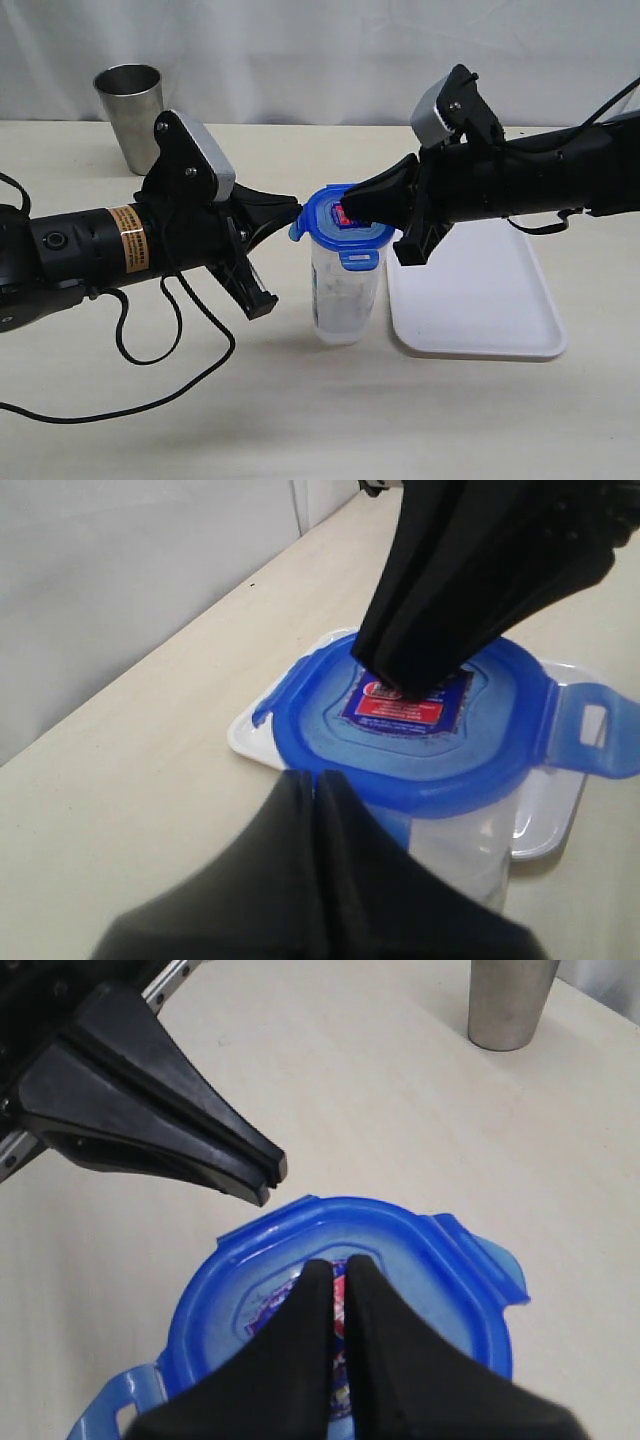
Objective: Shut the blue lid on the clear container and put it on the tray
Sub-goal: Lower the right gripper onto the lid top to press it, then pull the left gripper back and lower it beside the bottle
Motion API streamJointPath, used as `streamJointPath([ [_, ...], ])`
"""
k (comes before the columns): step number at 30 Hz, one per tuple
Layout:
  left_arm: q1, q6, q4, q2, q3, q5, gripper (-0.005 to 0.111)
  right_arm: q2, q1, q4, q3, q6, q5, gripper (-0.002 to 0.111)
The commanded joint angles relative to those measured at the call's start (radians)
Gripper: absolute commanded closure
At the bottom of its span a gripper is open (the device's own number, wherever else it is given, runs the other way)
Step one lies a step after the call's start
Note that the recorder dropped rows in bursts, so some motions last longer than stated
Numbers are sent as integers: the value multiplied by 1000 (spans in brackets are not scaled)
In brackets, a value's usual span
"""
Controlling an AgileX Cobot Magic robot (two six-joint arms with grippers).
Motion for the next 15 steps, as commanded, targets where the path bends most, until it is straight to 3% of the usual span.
streamJointPath([
  [1, 1, 0, -10, -8, -7, -18, 107, 5, 4, -38, 3, 0, -9, 104],
  [11, 14, 51, -2, -16, -5, 43, 107, 5, 4, -42, 3, 1, -3, 104],
  [15, 89, 45, -2, -16, 38, -31, 107, 5, 4, -45, 3, 2, -1, 104],
])
